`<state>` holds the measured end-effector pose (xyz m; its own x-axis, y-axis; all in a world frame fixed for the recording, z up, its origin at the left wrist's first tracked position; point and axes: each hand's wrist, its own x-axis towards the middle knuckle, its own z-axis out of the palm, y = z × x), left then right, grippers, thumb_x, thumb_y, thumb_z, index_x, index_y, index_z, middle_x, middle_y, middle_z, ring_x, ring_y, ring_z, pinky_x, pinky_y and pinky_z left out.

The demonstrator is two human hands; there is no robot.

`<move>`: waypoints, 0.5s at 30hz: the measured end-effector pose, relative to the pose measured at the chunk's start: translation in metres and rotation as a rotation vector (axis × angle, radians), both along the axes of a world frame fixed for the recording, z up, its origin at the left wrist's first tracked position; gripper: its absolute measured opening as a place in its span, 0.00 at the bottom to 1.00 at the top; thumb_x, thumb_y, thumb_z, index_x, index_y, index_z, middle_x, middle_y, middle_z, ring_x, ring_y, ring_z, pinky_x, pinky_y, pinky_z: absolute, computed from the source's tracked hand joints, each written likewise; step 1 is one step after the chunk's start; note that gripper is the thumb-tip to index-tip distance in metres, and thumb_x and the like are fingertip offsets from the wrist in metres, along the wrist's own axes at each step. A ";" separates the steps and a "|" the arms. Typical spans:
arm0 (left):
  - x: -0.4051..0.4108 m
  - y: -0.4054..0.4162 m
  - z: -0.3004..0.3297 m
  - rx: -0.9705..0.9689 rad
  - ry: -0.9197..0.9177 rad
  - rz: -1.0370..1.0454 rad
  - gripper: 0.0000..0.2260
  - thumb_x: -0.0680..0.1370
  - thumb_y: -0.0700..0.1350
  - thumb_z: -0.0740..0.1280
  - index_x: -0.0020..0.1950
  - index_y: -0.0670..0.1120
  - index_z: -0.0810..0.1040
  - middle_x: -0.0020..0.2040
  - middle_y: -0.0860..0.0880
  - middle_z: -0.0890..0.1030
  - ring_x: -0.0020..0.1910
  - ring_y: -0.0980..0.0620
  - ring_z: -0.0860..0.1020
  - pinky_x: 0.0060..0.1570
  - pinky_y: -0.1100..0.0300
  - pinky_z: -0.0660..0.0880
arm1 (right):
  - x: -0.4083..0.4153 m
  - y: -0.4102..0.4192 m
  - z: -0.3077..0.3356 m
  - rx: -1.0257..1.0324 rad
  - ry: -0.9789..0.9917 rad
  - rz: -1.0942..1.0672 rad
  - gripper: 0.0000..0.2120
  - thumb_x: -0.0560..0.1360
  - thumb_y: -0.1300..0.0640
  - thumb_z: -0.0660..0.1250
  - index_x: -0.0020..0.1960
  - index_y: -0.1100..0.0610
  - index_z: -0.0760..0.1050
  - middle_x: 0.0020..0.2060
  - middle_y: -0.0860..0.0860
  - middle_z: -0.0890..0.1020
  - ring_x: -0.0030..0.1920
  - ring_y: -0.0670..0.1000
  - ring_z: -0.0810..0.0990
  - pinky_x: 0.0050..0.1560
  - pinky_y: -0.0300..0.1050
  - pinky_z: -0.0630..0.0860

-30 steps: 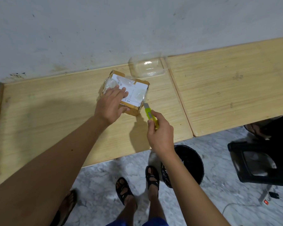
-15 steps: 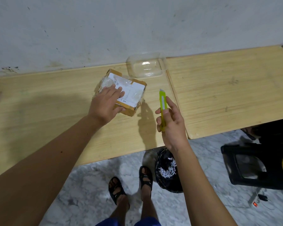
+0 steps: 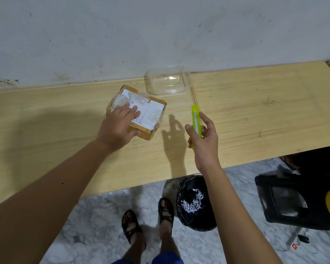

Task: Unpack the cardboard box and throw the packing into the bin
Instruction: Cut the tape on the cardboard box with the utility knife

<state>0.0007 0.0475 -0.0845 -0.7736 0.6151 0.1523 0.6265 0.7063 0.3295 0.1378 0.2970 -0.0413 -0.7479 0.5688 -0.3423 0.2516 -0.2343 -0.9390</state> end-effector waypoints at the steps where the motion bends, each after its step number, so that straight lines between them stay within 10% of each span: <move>1: 0.000 -0.001 -0.003 0.012 0.037 -0.012 0.32 0.72 0.54 0.79 0.71 0.40 0.78 0.71 0.42 0.78 0.76 0.38 0.72 0.76 0.42 0.65 | -0.006 0.006 -0.006 0.059 -0.045 -0.036 0.21 0.76 0.55 0.75 0.67 0.45 0.74 0.50 0.57 0.77 0.35 0.52 0.75 0.33 0.42 0.76; 5: 0.007 0.006 -0.009 0.124 0.114 0.070 0.39 0.69 0.69 0.73 0.66 0.38 0.81 0.67 0.42 0.81 0.72 0.40 0.76 0.72 0.41 0.71 | -0.032 0.028 -0.036 0.325 -0.162 -0.054 0.14 0.73 0.44 0.73 0.56 0.42 0.74 0.50 0.52 0.81 0.47 0.60 0.82 0.48 0.60 0.82; 15: 0.005 0.022 -0.016 0.147 0.086 0.239 0.36 0.68 0.72 0.71 0.60 0.42 0.83 0.64 0.47 0.83 0.68 0.45 0.77 0.64 0.52 0.73 | -0.081 0.080 -0.092 0.720 -0.467 -0.008 0.15 0.73 0.51 0.71 0.59 0.49 0.81 0.53 0.54 0.83 0.56 0.61 0.80 0.60 0.54 0.77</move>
<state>0.0060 0.0699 -0.1004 -0.8742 0.3833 0.2981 0.4783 0.7857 0.3922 0.0564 0.3767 -0.1334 -0.6148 0.7706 -0.1678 0.6506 0.3753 -0.6601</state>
